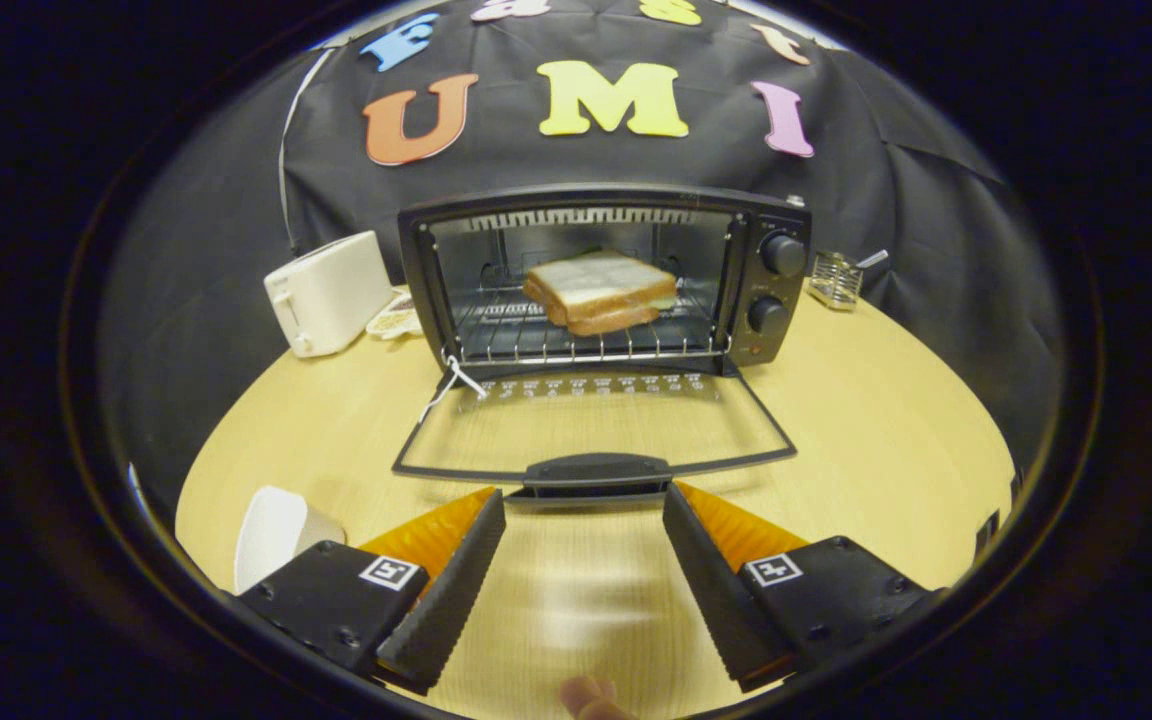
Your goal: Open the toaster oven, put the food inside, and close the toaster oven door.
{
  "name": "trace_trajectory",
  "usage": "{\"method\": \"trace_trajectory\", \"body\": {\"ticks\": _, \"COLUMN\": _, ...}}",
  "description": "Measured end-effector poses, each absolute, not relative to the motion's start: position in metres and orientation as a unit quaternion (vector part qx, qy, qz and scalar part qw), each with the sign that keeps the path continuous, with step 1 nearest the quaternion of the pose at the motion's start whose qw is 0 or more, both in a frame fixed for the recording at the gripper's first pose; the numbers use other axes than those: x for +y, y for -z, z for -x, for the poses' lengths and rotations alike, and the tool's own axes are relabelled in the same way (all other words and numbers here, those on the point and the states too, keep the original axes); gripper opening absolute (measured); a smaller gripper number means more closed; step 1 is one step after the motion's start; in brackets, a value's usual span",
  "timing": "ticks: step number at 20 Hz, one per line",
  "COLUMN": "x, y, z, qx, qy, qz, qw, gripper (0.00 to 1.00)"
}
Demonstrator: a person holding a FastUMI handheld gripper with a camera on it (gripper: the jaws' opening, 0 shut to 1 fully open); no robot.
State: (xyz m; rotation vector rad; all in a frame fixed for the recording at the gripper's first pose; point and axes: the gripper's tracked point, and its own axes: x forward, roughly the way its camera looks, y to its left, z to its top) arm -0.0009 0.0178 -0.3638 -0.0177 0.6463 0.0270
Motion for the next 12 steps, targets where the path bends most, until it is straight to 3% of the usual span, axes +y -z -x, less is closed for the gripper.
{"method": "trace_trajectory", "body": {"ticks": 12, "x": 0.019, "y": 0.399, "z": -0.015, "qx": 0.339, "qy": 0.001, "qz": -0.011, "qw": 0.941, "gripper": 1.0}}
